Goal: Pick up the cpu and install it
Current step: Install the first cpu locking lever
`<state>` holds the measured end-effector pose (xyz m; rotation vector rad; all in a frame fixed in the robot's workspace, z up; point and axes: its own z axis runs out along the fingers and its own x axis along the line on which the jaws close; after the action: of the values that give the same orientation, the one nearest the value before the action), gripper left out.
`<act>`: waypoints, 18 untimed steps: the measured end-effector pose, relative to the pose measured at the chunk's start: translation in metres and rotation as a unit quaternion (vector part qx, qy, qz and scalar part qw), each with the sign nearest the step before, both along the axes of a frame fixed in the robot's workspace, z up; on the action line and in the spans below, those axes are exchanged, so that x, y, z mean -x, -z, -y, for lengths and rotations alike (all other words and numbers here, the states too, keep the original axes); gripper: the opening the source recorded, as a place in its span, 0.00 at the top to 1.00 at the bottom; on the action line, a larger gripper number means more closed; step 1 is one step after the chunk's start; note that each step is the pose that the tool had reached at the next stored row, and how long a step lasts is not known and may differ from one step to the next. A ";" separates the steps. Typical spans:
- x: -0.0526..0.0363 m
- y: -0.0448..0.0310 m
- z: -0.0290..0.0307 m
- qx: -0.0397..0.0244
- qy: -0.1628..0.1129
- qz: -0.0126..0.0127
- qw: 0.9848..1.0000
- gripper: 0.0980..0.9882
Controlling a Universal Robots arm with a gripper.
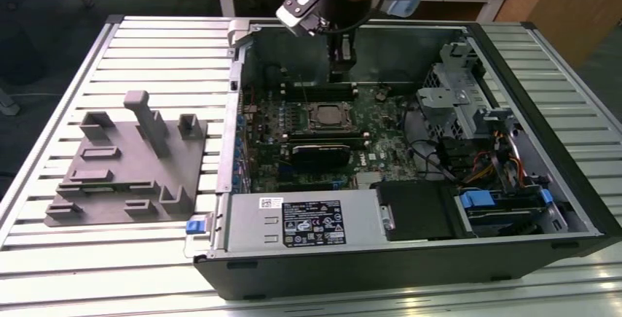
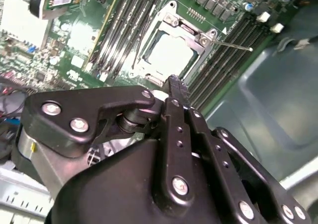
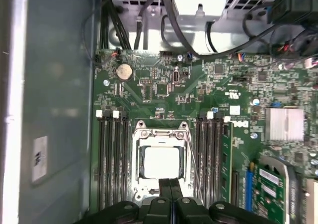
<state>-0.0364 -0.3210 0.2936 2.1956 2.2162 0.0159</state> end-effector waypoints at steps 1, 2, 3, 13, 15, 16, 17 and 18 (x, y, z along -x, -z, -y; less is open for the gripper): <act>0.0000 -0.0030 0.0000 0.000 0.000 0.000 1.000 0.99; 0.0001 -0.0050 0.0000 0.000 0.000 0.001 1.000 0.99; 0.0006 -0.0055 0.0002 0.000 -0.001 0.002 1.000 0.99; 0.0007 -0.0052 0.0003 0.000 -0.087 0.002 0.996 0.99; 0.0007 -0.0051 0.0003 0.000 -0.105 0.002 0.994 0.99; 0.0007 -0.0051 0.0003 0.000 -0.113 0.002 0.994 0.99; 0.0007 -0.0050 0.0003 0.000 -0.122 0.002 0.993 0.99; 0.0007 -0.0050 0.0003 0.000 -0.130 0.002 0.992 0.99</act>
<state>-0.0371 -0.3213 0.2986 1.8883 2.4813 0.0259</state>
